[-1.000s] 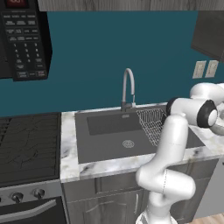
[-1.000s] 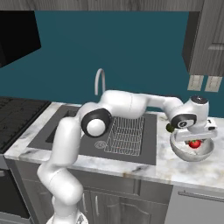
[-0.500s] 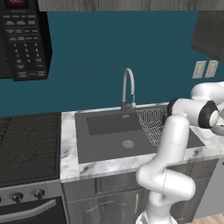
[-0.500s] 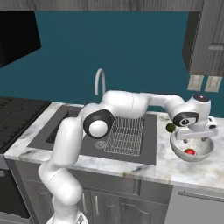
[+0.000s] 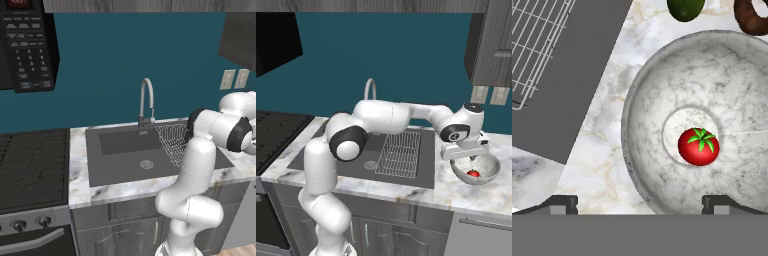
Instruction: Pick the tomato from the sink and place it in the bowl. Then pick the bowl and place it in the microwave. Then close the microwave door and press the start button.
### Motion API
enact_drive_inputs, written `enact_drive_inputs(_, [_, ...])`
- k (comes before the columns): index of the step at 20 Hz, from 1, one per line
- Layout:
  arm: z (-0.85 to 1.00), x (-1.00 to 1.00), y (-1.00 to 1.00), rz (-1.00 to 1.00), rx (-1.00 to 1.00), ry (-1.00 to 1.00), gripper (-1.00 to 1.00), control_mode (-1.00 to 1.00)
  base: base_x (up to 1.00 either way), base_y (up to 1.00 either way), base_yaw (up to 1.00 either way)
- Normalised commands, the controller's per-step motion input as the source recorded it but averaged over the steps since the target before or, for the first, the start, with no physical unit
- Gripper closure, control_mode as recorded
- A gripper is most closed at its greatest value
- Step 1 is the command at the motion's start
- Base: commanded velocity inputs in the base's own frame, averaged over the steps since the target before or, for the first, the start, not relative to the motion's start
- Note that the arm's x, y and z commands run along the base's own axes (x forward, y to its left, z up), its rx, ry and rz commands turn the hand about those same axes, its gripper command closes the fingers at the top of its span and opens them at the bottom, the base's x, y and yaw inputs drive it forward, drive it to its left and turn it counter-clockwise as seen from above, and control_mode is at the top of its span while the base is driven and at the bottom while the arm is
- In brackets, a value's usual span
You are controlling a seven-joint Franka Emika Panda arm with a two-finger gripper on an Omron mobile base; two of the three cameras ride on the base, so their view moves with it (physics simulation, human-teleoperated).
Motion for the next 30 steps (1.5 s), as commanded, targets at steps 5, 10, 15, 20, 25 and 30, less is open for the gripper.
enact_drive_inputs(5, [-0.32, 0.04, 0.61, 0.1, -0.17, 0.0, -1.0, -1.0, 0.0, 0.0, 0.0])
enact_drive_inputs(10, [-0.26, 0.47, -0.09, 0.11, -0.05, 0.02, -1.0, -1.0, 0.0, 0.0, 0.0])
enact_drive_inputs(15, [-0.21, 0.32, -0.27, 0.08, -0.02, 0.0, -1.0, -1.0, 0.0, 0.0, 0.0])
enact_drive_inputs(20, [0.0, 0.13, -0.51, 0.04, 0.0, 0.0, -1.0, -1.0, 0.0, 0.0, 0.0])
enact_drive_inputs(25, [-0.03, 0.05, -0.52, 0.04, 0.0, 0.0, -1.0, -1.0, 0.0, 0.0, 0.0])
enact_drive_inputs(30, [-0.38, 0.13, -0.22, 0.02, -0.01, 0.03, -1.0, -1.0, 0.0, 0.0, 0.0])
